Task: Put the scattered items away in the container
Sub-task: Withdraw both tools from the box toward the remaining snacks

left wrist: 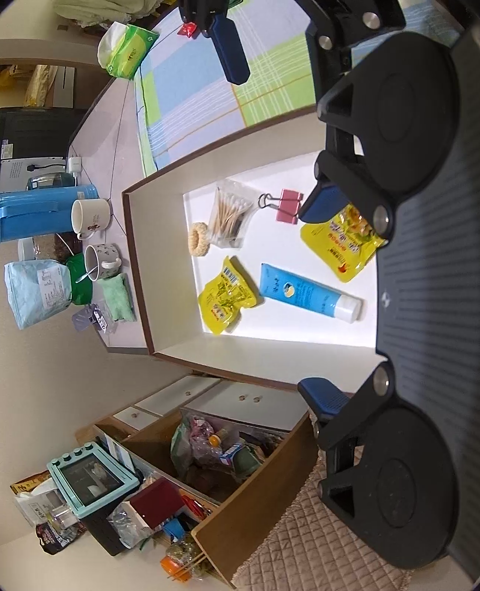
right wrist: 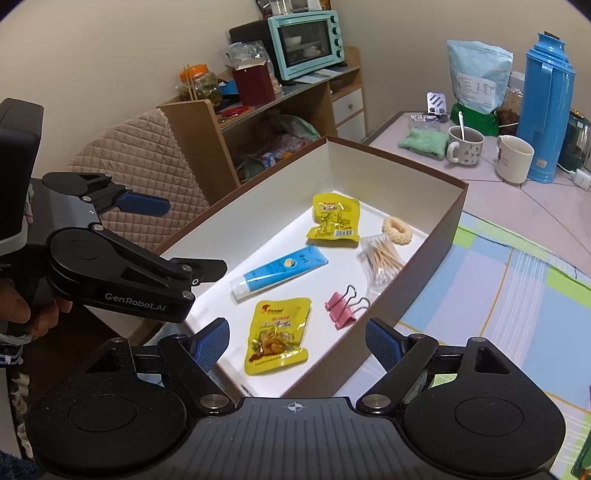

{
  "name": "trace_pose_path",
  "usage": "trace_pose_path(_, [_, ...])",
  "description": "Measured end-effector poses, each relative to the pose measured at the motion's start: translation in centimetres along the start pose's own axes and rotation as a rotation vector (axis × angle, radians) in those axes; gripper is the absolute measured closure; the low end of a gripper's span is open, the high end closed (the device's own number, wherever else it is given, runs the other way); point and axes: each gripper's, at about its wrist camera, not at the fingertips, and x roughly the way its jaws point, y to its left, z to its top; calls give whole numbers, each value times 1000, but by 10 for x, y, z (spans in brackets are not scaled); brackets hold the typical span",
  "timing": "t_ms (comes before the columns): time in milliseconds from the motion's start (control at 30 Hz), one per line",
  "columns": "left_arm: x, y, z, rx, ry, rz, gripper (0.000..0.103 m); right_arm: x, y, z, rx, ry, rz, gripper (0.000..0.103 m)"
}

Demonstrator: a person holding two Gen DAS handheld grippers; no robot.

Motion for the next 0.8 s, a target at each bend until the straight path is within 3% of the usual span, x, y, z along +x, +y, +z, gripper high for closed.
trace_pose_path(400, [-22,-44,-8,-20,26,-13,12,-38,-29,-33,23,-20,31,19])
trace_pose_path(800, [-35,-128,19,26,-7,-91,10,-105,-118,-92,204,-39,-92,19])
